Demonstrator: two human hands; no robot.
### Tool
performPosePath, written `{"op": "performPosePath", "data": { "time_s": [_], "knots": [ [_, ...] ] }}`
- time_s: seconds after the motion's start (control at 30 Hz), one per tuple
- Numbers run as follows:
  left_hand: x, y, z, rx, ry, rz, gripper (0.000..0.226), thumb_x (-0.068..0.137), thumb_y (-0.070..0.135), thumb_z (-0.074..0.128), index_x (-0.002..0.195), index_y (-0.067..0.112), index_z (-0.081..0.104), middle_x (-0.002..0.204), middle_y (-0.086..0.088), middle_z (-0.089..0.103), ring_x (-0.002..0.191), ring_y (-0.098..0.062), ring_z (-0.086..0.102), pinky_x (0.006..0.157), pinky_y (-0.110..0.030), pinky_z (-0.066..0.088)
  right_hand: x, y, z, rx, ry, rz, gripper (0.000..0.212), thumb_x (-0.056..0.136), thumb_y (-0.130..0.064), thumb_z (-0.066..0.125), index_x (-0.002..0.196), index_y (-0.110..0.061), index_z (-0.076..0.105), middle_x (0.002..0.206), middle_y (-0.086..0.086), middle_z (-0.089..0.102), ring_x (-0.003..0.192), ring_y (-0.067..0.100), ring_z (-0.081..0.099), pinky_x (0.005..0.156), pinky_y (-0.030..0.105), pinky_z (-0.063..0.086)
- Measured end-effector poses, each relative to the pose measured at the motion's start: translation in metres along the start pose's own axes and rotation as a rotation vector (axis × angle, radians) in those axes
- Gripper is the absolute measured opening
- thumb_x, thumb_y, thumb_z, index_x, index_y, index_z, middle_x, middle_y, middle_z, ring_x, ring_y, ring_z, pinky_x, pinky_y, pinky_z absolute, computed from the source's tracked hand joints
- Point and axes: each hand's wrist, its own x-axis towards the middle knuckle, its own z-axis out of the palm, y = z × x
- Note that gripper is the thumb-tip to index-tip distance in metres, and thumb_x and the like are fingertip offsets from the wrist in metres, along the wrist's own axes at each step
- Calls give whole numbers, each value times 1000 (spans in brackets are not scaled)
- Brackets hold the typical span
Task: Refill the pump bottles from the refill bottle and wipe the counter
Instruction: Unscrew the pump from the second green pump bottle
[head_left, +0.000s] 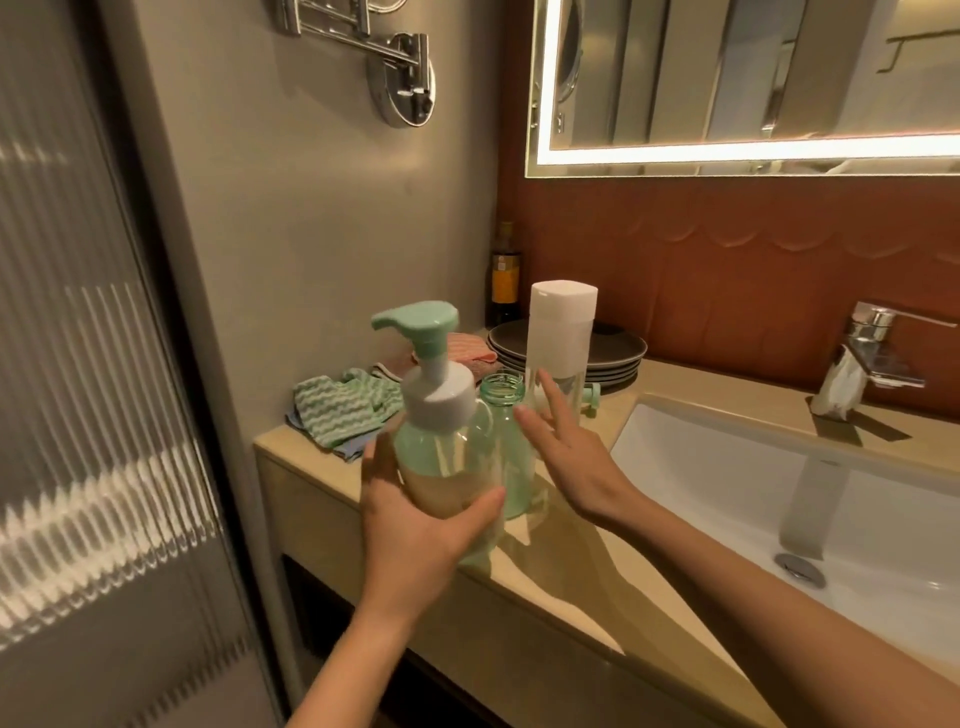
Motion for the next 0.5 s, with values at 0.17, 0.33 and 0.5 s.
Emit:
{"op": "performPosePath", "data": {
  "time_s": [0.17, 0.33, 0.5],
  "knots": [
    [-34, -2, 48, 99, -102, -48, 88, 47, 42, 84, 126, 32, 45, 112, 12, 58, 106, -11, 57, 86, -27, 52, -11, -4, -31, 230, 229, -77, 61, 87, -62, 24, 132, -27, 45, 124, -12, 55, 114, 6, 51, 88, 20, 40],
    [-43, -9, 81, 162, -120, -95, 83, 51, 38, 82, 125, 32, 44, 109, 12, 58, 104, -15, 55, 85, -34, 52, -30, 2, -52, 346, 265, -141, 47, 86, -56, 27, 108, -28, 59, 105, -11, 64, 100, 7, 60, 83, 24, 47],
    [-36, -11, 97, 180, -125, -76, 78, 56, 32, 85, 120, 41, 42, 108, 16, 60, 101, -7, 57, 79, -21, 48, -38, -1, -61, 250, 79, -113, 43, 74, -58, 65, 103, -27, 61, 98, -16, 64, 93, -3, 58, 74, 13, 47]
  ]
}}
